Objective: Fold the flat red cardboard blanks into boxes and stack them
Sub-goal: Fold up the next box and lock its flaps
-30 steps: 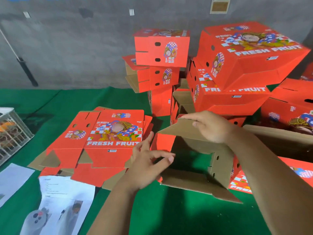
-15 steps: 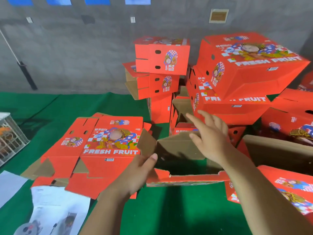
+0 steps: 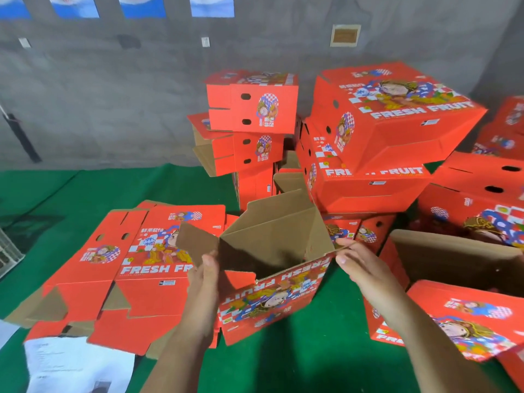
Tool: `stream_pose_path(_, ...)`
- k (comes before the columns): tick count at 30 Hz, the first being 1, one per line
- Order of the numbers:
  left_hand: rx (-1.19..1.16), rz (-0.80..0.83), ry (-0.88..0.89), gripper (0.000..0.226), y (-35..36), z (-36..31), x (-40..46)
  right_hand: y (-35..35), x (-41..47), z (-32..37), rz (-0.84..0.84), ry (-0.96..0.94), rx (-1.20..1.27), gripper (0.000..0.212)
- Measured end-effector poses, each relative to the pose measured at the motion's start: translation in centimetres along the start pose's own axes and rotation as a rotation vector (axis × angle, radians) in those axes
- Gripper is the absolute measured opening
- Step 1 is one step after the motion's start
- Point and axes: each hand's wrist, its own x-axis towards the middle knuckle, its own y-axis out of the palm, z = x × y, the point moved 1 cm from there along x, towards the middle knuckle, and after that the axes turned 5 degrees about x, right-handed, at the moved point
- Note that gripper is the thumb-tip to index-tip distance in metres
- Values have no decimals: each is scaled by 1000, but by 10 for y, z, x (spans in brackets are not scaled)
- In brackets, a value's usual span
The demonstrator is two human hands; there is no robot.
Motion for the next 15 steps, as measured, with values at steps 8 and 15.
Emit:
stream_pose_path(8, 11, -164, 145, 82, 13, -5, -10, -3, 17, -10, 88, 18, -98, 10)
stream_pose_path(15, 133, -310, 148, 64, 11, -14, 1, -3, 8, 7, 115, -29, -94, 51)
